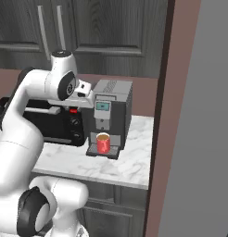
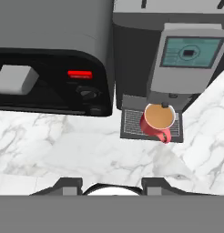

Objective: Pick up the brewed coffee from the coffee machine and place it next to the breakfast plate on the dining counter.

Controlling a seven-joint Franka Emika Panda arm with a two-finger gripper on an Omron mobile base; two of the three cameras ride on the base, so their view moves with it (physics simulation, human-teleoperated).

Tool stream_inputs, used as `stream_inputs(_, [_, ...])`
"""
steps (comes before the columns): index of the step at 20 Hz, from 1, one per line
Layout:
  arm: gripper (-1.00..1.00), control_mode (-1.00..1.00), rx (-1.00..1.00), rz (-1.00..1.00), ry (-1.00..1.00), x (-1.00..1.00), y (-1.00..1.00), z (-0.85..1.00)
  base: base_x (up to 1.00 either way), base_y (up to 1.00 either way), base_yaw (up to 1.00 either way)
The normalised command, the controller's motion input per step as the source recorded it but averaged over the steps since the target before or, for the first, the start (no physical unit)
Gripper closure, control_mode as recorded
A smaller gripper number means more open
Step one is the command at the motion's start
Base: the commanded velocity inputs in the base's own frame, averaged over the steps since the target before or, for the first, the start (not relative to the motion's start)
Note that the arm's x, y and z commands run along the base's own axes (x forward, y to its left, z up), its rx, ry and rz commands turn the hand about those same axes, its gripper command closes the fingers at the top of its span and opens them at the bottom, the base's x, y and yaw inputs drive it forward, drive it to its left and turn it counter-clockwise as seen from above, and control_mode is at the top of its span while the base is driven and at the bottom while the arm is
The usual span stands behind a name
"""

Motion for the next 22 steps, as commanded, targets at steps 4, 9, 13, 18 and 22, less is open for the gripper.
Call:
stream_inputs(4, [-1.00,-1.00,0.00,0.00,-0.15,-0.17,-0.01,-0.28,0.00,0.00,0.00])
stream_inputs(9, [-1.00,-1.00,-0.06,0.02,-0.36,-0.30,-0.06,-0.46,0.00,0.00,0.00])
stream_inputs(13, [-1.00,-1.00,-0.04,0.05,-0.30,-0.24,-0.30,-0.58,0.00,0.00,0.00])
stream_inputs(18, [-1.00,-1.00,0.00,0.08,-0.14,-0.23,-0.55,-0.33,0.00,0.00,0.00])
stream_inputs(22, [-1.00,-1.00,0.08,0.02,0.04,-0.02,-0.42,0.00,0.00,0.00,0.00])
